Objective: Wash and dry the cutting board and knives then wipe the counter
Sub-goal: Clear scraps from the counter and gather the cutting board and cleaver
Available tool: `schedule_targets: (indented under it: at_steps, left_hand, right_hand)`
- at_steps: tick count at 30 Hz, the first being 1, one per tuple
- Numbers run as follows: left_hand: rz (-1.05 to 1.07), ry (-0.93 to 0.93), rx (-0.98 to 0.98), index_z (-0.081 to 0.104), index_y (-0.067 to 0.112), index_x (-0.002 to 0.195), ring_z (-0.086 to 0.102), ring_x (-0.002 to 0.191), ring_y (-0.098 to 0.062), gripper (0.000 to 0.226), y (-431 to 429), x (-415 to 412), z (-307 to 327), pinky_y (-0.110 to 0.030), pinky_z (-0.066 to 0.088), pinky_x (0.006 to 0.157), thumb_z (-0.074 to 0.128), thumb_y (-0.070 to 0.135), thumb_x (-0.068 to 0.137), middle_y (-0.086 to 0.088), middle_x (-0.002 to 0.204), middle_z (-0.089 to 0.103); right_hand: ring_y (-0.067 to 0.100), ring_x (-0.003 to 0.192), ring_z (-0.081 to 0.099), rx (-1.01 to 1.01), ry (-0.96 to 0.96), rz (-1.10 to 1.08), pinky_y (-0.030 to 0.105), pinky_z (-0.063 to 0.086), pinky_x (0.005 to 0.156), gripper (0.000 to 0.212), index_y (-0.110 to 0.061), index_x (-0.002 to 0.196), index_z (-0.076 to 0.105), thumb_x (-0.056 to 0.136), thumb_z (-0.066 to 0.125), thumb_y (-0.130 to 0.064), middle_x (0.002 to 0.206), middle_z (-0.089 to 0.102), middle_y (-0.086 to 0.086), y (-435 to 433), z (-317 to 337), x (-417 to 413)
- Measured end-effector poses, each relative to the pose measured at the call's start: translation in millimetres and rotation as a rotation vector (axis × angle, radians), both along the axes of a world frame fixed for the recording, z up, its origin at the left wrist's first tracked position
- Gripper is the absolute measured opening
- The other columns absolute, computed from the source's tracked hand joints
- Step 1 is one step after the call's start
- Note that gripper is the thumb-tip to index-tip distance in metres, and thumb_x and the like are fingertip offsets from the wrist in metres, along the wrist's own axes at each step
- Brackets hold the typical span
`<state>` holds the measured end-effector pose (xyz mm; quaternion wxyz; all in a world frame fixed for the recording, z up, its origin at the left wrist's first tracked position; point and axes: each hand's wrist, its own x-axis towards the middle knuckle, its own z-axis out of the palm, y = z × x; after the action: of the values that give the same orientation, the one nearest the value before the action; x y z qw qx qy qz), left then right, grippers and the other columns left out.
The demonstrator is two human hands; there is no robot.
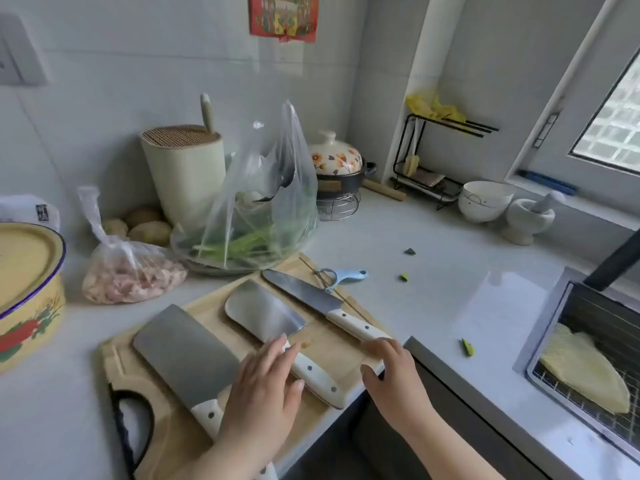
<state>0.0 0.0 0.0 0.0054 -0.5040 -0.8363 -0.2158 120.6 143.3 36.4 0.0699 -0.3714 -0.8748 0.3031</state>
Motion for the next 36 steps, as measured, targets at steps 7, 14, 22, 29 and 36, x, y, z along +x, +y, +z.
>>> schedule_targets:
  at_steps: [7, 14, 22, 29, 36]
  left_hand:
    - [0.093, -0.009, -0.297, -0.005, 0.028, 0.147, -0.019, 0.139, -0.008, 0.105, 21, -28, -3, -0.026, -0.012, 0.108, -0.019, 0.06, 0.048, 0.011, 0.151, -0.016]
    - [-0.015, -0.058, -0.348, 0.046, 0.021, 0.115, 0.041, 0.116, -0.015, 0.056, 13, -39, -33, -0.024, -0.003, 0.112, -0.001, 0.045, 0.096, 0.004, 0.106, 0.071]
    - [0.019, -0.025, -0.221, 0.044, 0.017, 0.118, 0.04, 0.113, -0.012, 0.054, 15, -45, -36, -0.022, -0.001, 0.112, 0.002, 0.044, 0.097, 0.002, 0.109, 0.07]
    - [0.019, -0.058, 0.086, 0.043, 0.016, 0.122, 0.006, 0.14, 0.001, 0.053, 16, -53, -35, -0.016, 0.013, 0.103, 0.008, 0.048, 0.097, -0.001, 0.125, 0.058]
    - [-0.061, -0.128, 0.431, 0.051, 0.031, 0.102, 0.039, 0.117, 0.008, 0.021, 44, -45, -10, 0.002, 0.019, 0.096, 0.037, 0.041, 0.089, 0.018, 0.106, 0.061]
  right_hand:
    - [0.016, 0.135, 0.026, 0.102, -0.187, 0.066, 0.025, 0.022, 0.109, 0.049, -0.022, 0.14, 0.03, 0.094, 0.044, -0.023, 0.144, 0.033, -0.004, 40, -5, -49]
    - [0.021, 0.129, 0.035, 0.266, -0.341, 0.097, 0.027, 0.026, 0.106, 0.048, -0.019, 0.141, 0.024, 0.096, 0.036, -0.03, 0.14, 0.04, 0.001, 49, -17, -68]
    - [0.019, 0.127, 0.033, 0.256, -0.332, 0.114, 0.025, 0.027, 0.104, 0.039, -0.014, 0.131, 0.04, 0.096, 0.04, -0.033, 0.138, 0.038, 0.001, 56, -22, -74]
    - [0.016, 0.128, 0.032, 0.231, -0.233, 0.096, 0.021, 0.026, 0.101, 0.035, -0.016, 0.126, 0.046, 0.095, 0.043, -0.031, 0.134, 0.043, -0.003, 58, -18, -59]
    - [0.015, 0.096, 0.05, 0.11, -0.193, 0.006, 0.023, 0.032, 0.072, 0.029, -0.021, 0.119, 0.049, 0.092, 0.047, -0.032, 0.119, 0.048, -0.009, 75, 12, -19]
